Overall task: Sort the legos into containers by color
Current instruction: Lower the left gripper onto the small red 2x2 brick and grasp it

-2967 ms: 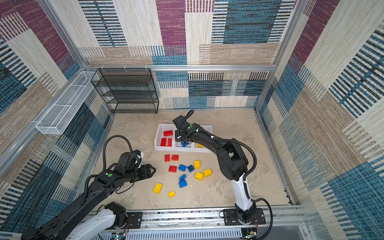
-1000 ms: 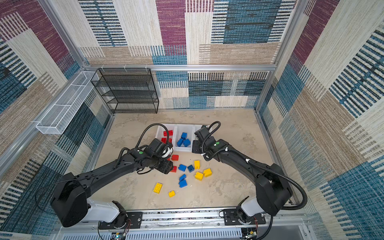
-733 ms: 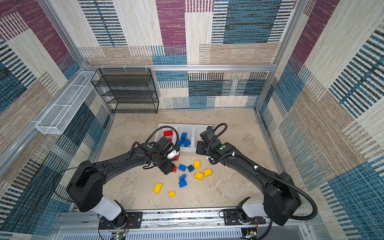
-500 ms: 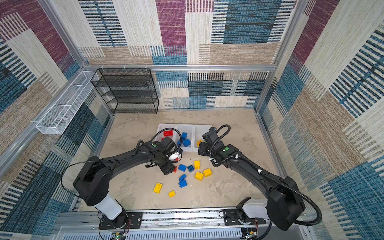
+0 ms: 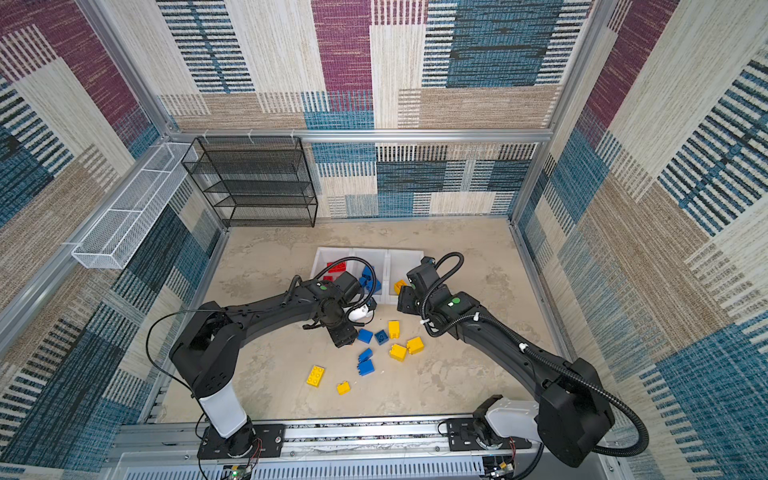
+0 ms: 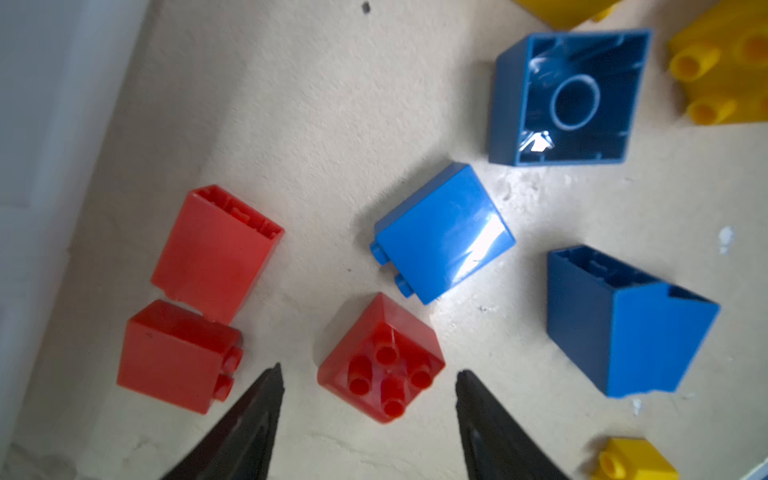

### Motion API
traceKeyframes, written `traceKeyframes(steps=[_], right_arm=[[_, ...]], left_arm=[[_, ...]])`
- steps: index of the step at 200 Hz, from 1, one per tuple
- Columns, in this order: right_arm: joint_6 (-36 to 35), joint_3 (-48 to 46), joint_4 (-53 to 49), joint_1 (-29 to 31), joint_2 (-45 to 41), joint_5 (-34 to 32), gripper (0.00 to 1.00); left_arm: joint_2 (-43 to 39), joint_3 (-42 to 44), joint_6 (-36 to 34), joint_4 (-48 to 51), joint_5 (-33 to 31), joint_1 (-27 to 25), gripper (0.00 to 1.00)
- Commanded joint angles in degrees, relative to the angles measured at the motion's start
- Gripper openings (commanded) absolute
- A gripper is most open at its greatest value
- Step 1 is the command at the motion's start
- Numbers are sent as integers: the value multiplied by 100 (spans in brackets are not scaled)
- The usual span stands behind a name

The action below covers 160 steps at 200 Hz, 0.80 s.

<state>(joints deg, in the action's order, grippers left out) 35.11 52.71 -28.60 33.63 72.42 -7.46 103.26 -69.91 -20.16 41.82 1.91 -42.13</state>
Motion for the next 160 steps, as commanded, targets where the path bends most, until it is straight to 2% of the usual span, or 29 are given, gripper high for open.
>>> traceKeyframes(steps=[1, 103, 160], right_arm=[[48, -25, 12, -2, -35, -24, 70], [101, -117, -13, -7, -132, -18, 70], [127, -156, -54, -11, -207, -27, 70]], left_arm=[[61, -36, -211, 159, 47, -16, 68], [268, -154, -466, 168, 51, -26, 68], [287, -190, -436, 190, 124, -27, 60]])
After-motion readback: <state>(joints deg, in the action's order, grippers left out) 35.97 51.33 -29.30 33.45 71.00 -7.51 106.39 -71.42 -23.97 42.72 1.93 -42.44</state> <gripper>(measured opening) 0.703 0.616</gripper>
